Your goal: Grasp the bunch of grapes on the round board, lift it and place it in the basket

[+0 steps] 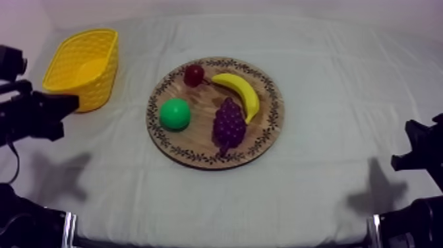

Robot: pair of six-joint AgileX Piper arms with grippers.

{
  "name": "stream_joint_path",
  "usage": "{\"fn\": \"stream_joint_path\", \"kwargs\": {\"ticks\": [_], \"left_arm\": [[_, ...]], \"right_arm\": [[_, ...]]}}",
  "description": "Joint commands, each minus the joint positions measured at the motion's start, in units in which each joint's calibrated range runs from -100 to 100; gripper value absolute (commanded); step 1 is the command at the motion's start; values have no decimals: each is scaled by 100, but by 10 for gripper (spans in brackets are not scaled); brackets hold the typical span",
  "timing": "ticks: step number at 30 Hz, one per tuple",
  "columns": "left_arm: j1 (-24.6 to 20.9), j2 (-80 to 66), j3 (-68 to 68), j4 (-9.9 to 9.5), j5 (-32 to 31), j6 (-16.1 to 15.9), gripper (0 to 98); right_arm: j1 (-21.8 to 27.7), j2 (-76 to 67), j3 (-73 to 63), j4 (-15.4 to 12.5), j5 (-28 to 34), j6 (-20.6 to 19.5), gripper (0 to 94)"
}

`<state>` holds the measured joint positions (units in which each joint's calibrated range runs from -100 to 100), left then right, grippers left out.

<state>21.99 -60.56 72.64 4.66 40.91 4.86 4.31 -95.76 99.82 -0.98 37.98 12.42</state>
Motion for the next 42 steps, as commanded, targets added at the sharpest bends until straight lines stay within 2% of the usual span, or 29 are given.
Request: {"fn": "stream_joint_path", "kwargs": {"ticks": [1, 7, 17, 21, 24, 27, 34, 42], "left_arm": [[21, 653, -841, 85, 537, -59, 0], [73, 1751, -2146, 304, 1566, 83, 0], [236, 3235, -3768, 481, 2932, 785, 0], [530, 3793, -4282, 296, 3283, 1281, 0], [801, 4244, -4749, 97, 3507, 1527, 0], [1006, 4749, -5298, -12, 3838, 1699, 0], [1509, 5761, -6233, -182, 4306, 2066, 0], [1834, 6564, -6730, -203, 4360, 2302, 8]], "right_arm": [[-2, 0, -4, 3, 0, 1, 3], [-2, 0, -4, 3, 0, 1, 3], [-2, 0, -4, 3, 0, 1, 3], [-2, 0, -4, 3, 0, 1, 3], [-2, 0, -4, 3, 0, 1, 3], [-2, 0, -4, 3, 0, 1, 3], [-2, 0, -4, 3, 0, 1, 3], [-2, 0, -4, 3, 0, 1, 3]]}}
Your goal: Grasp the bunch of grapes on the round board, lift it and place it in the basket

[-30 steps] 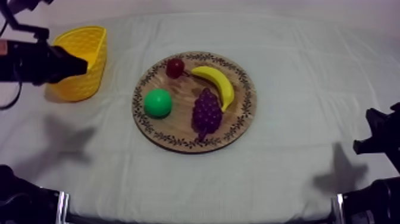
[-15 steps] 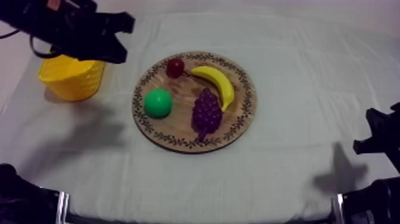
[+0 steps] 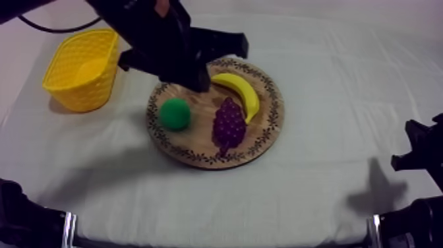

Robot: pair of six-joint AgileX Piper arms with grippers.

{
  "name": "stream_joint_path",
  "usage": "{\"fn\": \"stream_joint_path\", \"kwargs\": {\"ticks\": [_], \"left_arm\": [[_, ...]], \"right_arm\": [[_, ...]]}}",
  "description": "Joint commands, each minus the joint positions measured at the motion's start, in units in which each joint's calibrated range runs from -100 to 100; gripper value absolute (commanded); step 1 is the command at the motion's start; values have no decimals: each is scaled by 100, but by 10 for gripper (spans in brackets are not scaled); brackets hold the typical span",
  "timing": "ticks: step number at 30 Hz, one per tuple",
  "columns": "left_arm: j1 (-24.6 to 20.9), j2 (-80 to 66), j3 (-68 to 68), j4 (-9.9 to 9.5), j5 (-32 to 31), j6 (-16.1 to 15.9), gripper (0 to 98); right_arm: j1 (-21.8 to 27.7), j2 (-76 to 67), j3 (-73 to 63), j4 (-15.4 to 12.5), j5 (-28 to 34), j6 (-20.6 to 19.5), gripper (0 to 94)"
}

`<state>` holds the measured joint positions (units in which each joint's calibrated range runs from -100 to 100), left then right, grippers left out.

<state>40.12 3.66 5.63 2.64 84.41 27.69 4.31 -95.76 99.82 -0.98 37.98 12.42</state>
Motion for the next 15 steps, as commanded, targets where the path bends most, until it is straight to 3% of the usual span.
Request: {"fn": "stream_joint_path", "kwargs": {"ticks": [1, 15], "left_arm": [[39, 226, -55, 0, 11, 37, 9], [179, 1152, -636, 21, 25, 47, 26]], "right_arm": [[-2, 0, -4, 3, 0, 1, 3], [-2, 0, -4, 3, 0, 1, 3]]}}
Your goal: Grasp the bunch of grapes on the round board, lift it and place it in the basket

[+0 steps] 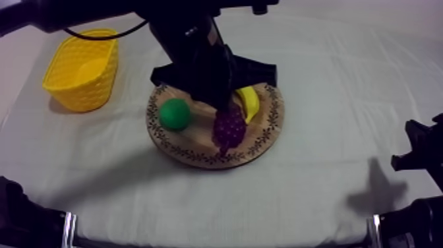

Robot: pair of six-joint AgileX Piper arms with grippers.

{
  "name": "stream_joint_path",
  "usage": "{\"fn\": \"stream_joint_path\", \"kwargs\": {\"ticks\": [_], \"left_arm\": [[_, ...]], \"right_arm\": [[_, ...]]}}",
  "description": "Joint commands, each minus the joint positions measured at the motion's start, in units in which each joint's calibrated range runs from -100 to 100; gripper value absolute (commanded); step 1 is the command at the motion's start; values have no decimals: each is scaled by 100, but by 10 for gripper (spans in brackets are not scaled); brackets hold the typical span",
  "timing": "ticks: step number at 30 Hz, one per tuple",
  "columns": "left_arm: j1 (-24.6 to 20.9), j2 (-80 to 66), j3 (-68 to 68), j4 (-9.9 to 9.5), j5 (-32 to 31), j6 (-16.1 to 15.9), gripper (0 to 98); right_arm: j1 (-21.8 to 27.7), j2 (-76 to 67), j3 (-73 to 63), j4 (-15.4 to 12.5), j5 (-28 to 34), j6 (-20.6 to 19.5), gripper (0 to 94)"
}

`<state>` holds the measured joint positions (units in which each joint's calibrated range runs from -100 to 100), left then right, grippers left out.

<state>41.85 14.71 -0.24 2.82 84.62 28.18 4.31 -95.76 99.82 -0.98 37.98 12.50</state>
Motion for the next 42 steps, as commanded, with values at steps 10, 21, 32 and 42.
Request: {"fn": "stream_joint_path", "kwargs": {"ticks": [10, 21, 32, 42], "left_arm": [[113, 477, -489, 27, 16, -46, 360], [17, 742, -364, 75, -123, -101, 675], [-66, 1087, -365, 117, -300, -253, 857], [-187, 1795, -644, 194, -308, -254, 848]], "right_arm": [[-2, 0, -4, 3, 0, -7, 3], [-2, 0, -4, 3, 0, -7, 3], [-2, 0, -4, 3, 0, -7, 3], [-2, 0, -4, 3, 0, -7, 3]]}}
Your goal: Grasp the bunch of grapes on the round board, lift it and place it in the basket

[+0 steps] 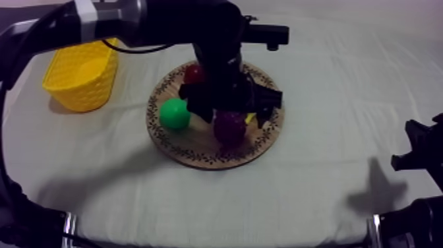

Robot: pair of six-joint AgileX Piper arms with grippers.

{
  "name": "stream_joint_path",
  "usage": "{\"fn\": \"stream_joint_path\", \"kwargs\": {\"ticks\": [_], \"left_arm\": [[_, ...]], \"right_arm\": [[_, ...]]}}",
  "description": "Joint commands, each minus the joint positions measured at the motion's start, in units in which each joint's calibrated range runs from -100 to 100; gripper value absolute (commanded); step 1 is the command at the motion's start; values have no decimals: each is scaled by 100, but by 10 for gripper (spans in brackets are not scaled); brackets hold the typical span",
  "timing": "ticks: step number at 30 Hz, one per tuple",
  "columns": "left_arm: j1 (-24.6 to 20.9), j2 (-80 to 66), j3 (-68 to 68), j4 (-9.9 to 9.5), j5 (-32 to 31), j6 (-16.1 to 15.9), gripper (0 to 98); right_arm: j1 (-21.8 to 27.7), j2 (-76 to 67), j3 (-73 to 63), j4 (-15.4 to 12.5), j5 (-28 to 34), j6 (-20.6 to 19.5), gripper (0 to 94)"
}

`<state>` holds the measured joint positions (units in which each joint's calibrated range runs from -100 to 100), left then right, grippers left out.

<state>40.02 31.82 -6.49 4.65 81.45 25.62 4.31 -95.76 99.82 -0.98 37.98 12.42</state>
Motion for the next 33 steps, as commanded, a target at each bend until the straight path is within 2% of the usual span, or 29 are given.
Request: {"fn": "stream_joint_path", "kwargs": {"ticks": [1, 23, 33], "left_arm": [[-12, 158, -56, 18, 12, 4, 844], [-226, 1287, -1013, 64, 610, -25, 819], [-282, 1580, -1309, 104, 863, -69, 578]], "right_arm": [[-2, 0, -4, 3, 0, 1, 3], [-2, 0, -4, 3, 0, 1, 3], [-2, 0, -4, 3, 0, 1, 3]]}}
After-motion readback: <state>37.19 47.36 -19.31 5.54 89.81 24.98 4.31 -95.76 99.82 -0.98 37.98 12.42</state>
